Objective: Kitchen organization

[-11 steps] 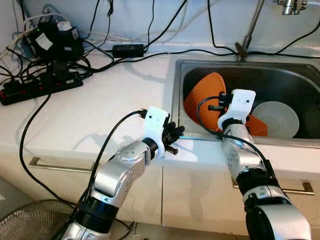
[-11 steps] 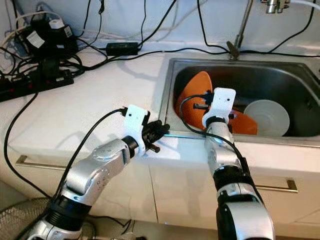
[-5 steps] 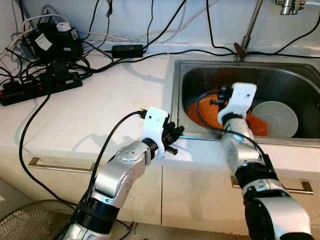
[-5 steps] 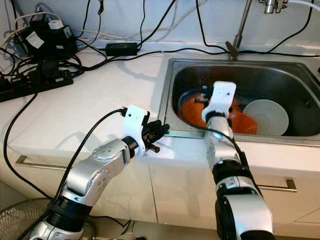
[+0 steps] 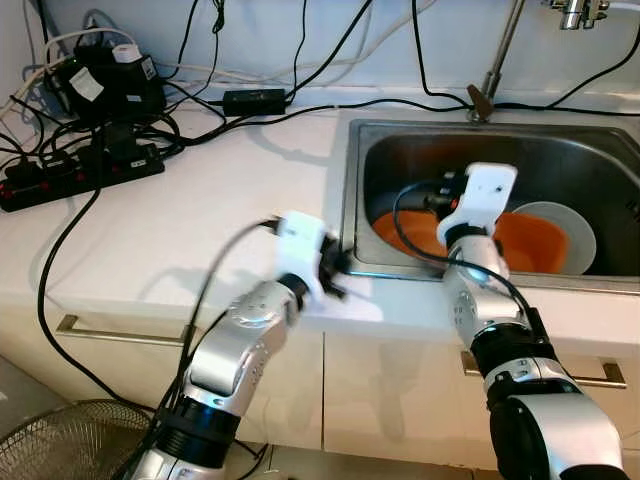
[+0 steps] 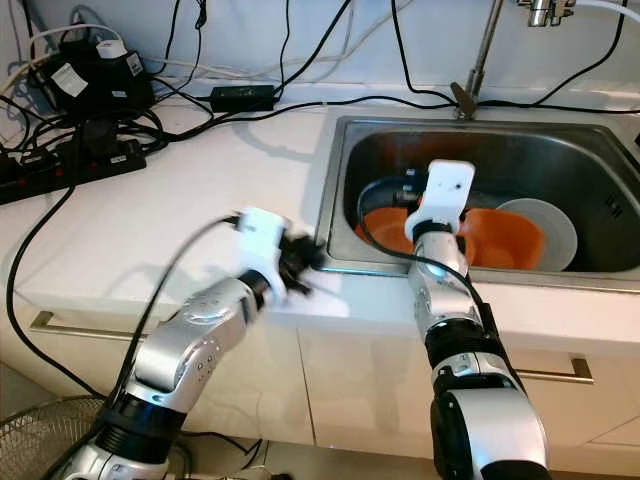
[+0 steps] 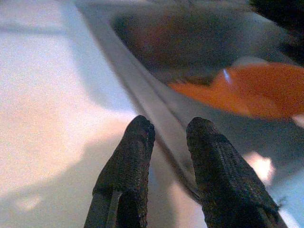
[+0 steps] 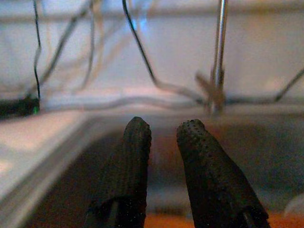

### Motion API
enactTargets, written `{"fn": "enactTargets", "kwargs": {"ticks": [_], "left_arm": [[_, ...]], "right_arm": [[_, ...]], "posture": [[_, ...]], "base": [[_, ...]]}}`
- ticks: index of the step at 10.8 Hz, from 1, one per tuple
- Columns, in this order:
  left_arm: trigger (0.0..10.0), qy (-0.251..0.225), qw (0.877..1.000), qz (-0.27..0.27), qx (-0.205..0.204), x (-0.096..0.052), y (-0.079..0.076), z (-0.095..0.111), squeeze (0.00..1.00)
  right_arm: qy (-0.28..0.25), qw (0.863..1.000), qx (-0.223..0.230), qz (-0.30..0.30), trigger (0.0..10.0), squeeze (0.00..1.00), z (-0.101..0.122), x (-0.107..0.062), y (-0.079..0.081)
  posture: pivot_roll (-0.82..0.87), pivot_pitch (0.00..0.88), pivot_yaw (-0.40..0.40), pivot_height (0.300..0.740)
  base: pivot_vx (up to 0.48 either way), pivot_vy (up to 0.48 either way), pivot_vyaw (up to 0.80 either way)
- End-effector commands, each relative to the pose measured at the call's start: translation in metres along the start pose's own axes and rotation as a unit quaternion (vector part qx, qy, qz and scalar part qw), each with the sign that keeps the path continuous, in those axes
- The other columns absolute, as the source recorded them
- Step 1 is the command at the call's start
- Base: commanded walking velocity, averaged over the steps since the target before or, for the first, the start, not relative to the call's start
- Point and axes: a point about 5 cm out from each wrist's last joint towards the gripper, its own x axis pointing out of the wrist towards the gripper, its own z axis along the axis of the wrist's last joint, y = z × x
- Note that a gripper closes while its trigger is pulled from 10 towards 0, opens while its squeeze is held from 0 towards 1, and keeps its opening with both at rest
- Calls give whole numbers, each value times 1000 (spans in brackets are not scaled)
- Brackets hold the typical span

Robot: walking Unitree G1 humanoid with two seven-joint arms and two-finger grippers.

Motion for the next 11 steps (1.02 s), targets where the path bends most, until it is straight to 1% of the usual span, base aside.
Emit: {"fn": "enactTargets", "kwargs": {"ticks": [1,2,3,4,5,6,7,8,9,11], "left_arm": [[10000,-36,998,43,18,1,11,9,0],[10000,-84,992,86,32,0,21,22,0],[10000,-112,987,110,28,-1,26,28,0],[10000,-126,983,119,57,0,28,27,0],[10000,-138,979,132,74,-1,29,27,0],[10000,-152,974,143,88,-2,29,26,0],[10000,-161,972,151,85,-3,29,25,0],[10000,-166,970,155,84,-4,30,24,0],[10000,-173,968,161,84,-4,31,25,0],[10000,-175,968,159,83,-4,31,25,0]], "right_arm": [[-29,1000,-6,4,10000,0,8,-1,1],[-63,998,-2,10,10000,0,16,-7,2],[-90,996,-5,22,10000,0,22,-15,6],[-100,995,0,32,10000,0,22,-25,12],[-97,994,1,45,10000,0,17,-36,19],[-78,995,5,60,10000,0,7,-51,26],[-64,996,6,63,10000,0,1,-61,30],[-59,996,10,63,10000,0,1,-64,32],[-57,996,13,63,10000,0,3,-64,35],[-57,996,12,64,10000,0,6,-61,34]], "posture": [[125,0,62,740],[120,0,62,740],[108,0,63,740],[102,0,64,740],[92,0,65,740],[89,0,65,740],[85,0,66,740],[84,0,67,740],[82,0,69,740],[80,0,69,740]], "base": [[0,0,0],[0,0,0],[0,0,0],[0,0,0],[0,0,0],[0,0,0],[0,0,0],[0,0,0],[0,-412,0],[0,-465,0]]}}
